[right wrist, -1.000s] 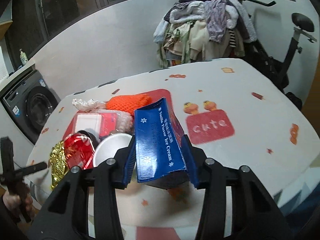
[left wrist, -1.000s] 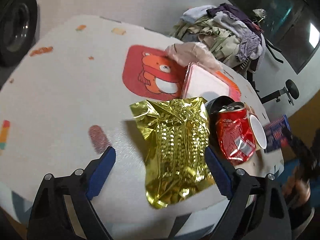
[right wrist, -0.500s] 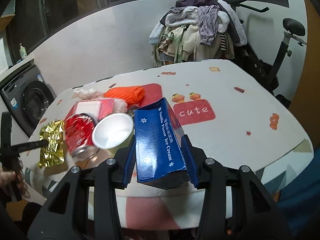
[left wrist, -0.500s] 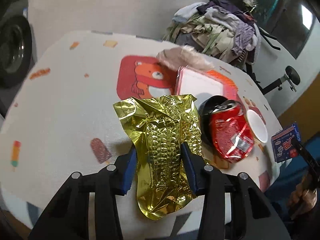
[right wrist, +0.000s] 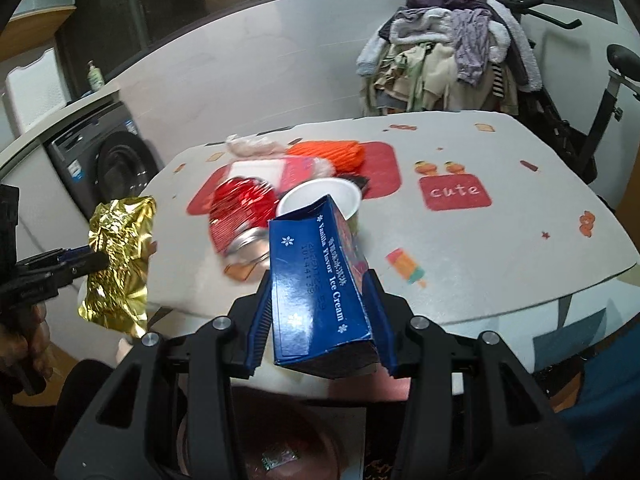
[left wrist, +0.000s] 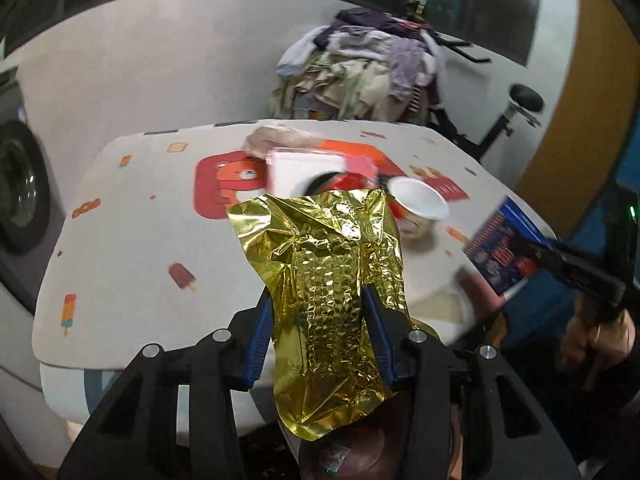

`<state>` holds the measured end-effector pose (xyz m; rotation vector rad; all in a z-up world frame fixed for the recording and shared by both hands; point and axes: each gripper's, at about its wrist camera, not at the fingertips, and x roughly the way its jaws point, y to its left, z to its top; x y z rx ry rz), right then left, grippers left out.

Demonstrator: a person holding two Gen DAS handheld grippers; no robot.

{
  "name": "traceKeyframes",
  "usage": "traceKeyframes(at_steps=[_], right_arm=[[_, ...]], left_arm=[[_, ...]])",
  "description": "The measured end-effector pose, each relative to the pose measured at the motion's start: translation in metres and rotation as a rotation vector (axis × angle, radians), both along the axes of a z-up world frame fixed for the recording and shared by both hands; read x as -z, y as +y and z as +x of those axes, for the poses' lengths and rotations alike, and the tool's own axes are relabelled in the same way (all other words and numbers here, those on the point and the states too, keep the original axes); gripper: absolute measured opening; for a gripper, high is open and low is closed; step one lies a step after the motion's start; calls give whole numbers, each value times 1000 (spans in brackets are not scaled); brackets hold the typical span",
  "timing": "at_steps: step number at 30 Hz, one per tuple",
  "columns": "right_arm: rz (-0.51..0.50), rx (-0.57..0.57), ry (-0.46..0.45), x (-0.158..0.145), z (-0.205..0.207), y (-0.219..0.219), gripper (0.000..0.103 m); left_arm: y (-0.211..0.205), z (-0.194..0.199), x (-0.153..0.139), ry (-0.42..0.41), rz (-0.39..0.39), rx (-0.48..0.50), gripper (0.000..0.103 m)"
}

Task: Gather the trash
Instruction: 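Lower the gold wrapper and blue box into the brown bin and open both tools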

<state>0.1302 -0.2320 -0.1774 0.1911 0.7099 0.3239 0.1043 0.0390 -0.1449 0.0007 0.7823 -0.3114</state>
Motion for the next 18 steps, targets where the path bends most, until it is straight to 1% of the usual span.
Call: traceKeyframes(at_steps=[3, 6, 9, 13, 18], right_arm=[[12, -22, 7, 1, -15, 4, 46], [23, -34, 11, 2, -29, 6, 46], [22, -45, 9, 4, -45, 8, 46], [30, -48, 21, 10, -56, 6, 46], [39, -49, 46, 17, -63, 5, 46]], left_arm=[[-19, -22, 7, 0, 53, 63, 43], [-34, -41, 20, 14, 85, 113, 44], [-45, -58, 32, 19, 112, 138, 44], [-54, -75, 54, 65, 117, 168, 44], [-57, -83, 64, 88, 101, 181, 45]])
